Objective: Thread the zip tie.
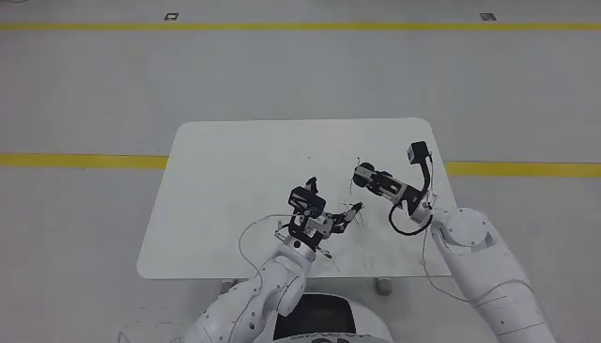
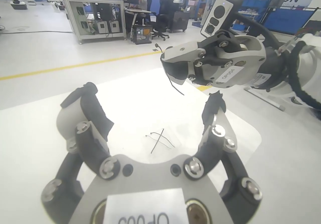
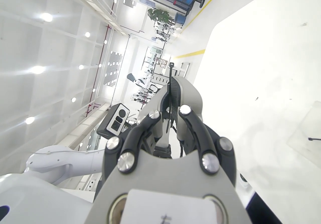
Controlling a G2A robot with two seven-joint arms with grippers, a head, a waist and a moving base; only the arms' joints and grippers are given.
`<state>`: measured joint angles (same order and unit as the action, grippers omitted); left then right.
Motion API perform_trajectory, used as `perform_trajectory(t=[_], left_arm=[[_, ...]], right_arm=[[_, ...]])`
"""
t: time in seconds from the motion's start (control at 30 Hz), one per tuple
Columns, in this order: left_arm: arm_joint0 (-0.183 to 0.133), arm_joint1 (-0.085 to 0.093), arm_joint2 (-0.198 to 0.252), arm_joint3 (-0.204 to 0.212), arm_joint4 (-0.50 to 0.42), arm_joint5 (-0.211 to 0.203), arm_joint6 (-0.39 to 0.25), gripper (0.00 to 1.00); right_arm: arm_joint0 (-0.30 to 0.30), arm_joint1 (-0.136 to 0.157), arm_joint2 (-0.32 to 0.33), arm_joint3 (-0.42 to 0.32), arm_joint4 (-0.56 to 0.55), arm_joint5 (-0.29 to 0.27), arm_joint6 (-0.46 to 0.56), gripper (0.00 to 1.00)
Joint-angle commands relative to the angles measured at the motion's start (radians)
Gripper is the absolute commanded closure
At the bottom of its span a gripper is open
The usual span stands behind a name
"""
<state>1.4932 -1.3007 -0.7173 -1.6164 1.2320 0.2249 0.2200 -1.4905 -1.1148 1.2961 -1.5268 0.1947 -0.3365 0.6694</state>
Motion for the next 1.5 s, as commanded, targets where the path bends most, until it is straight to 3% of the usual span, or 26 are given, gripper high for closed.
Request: perform_trajectory(t=[0.0,0.1,0.17,0.4,0.63,1.47], left_arm=[[-0.001,0.0,-0.003,0.0,-0.015,-0.017,-0.008,0.0],[-0.002,-0.001,-0.01,0.002,-0.047,-0.033,-0.032,0.0],[-0.012,-0.002,-0.011,0.011,-0.006,0.002,-0.045,0.0],[-0.012,-0.002,-0.011,0.011,-0.006,0.002,-0.045,0.0],[-0.018,-0.004,-0.006,0.007,-0.034,-0.057,-0.068,0.0],[-0.026,-0.006,-0.001,0.006,-0.011,-0.085,-0.06,0.0]], right_arm=[[-0.002,-0.001,0.0,0.0,0.001,-0.003,-0.013,1.0],[-0.004,-0.001,0.004,-0.002,0.004,-0.004,-0.018,1.0],[-0.007,-0.001,0.006,0.0,0.014,-0.004,-0.022,1.0],[-0.008,-0.001,0.01,0.002,0.018,-0.004,-0.032,1.0],[-0.01,-0.003,0.007,0.001,0.02,0.004,-0.056,1.0],[-0.017,-0.007,-0.003,-0.01,0.007,0.019,-0.096,1.0]])
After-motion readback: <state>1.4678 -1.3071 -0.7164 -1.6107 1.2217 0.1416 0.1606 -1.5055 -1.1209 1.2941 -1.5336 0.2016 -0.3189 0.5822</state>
